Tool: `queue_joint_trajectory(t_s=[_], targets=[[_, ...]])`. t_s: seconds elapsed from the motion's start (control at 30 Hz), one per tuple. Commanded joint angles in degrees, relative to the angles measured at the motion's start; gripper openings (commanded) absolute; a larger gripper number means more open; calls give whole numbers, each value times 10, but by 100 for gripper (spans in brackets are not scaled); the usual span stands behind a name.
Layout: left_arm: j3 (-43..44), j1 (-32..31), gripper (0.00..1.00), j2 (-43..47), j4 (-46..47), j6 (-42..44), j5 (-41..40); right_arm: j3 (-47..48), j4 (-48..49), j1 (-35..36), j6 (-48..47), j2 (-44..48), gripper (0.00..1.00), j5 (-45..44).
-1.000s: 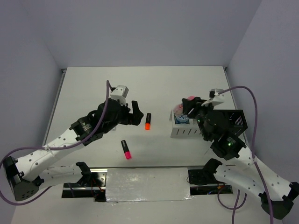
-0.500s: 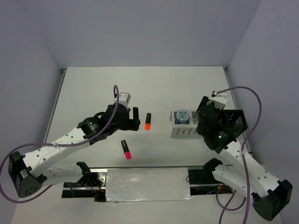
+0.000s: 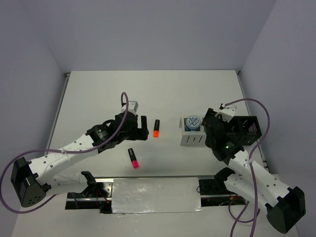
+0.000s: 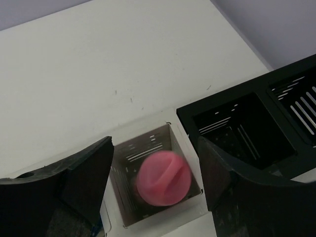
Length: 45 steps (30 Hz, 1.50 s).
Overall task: Sort the stationery into containers
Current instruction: Place the stationery in the storage box, then pick up the pen from the center of the board.
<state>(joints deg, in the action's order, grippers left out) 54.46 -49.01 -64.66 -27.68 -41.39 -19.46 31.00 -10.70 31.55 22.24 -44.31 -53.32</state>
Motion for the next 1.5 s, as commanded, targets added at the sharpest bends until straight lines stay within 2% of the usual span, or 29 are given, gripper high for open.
queue_joint_trajectory(t_s=[0.0,0.03,0.2,0.23,0.37,0.47,0.7,0.93,1.03,1.07,1.1,1.13,1.2,1.23,1.27,1.33,1.37,1.43,1.47], targets=[[-9,-1,99,-3,-18,-42,-15,-8,26,-3,25,22,77,12],[-13,-1,99,-4,-19,-43,-12,-7,24,-3,27,29,82,25],[-12,-1,99,-43,2,-26,11,29,-12,-3,34,47,91,53],[-10,0,99,-52,9,-20,20,37,-32,-3,38,56,100,59],[32,-1,99,-144,29,19,26,78,-77,-2,37,75,100,118],[105,0,99,-230,18,36,5,121,-115,1,34,75,100,164],[221,8,94,-420,-12,49,-13,158,-172,7,14,100,100,229],[246,19,86,-491,19,65,32,173,-194,8,-4,121,100,262],[249,19,74,-515,19,64,41,175,-195,8,-8,123,100,269],[246,19,58,-519,19,62,40,176,-195,8,-8,123,100,271],[241,19,50,-519,22,61,42,176,-195,9,-8,124,100,273],[228,19,36,-517,24,57,42,174,-192,9,-7,124,100,283],[212,19,18,-503,29,52,36,169,-172,8,-5,126,100,312],[193,19,1,-493,30,50,32,160,-159,7,-5,127,100,333],[181,18,0,-480,36,47,27,157,-136,8,-2,125,100,381],[127,16,0,-415,55,43,22,152,-122,8,18,120,100,409],[107,13,0,-357,88,43,22,151,-108,8,45,116,100,424],[42,7,0,-295,132,48,34,137,-90,8,106,117,100,431],[22,-5,0,-264,161,56,42,126,-49,8,127,122,100,463]])
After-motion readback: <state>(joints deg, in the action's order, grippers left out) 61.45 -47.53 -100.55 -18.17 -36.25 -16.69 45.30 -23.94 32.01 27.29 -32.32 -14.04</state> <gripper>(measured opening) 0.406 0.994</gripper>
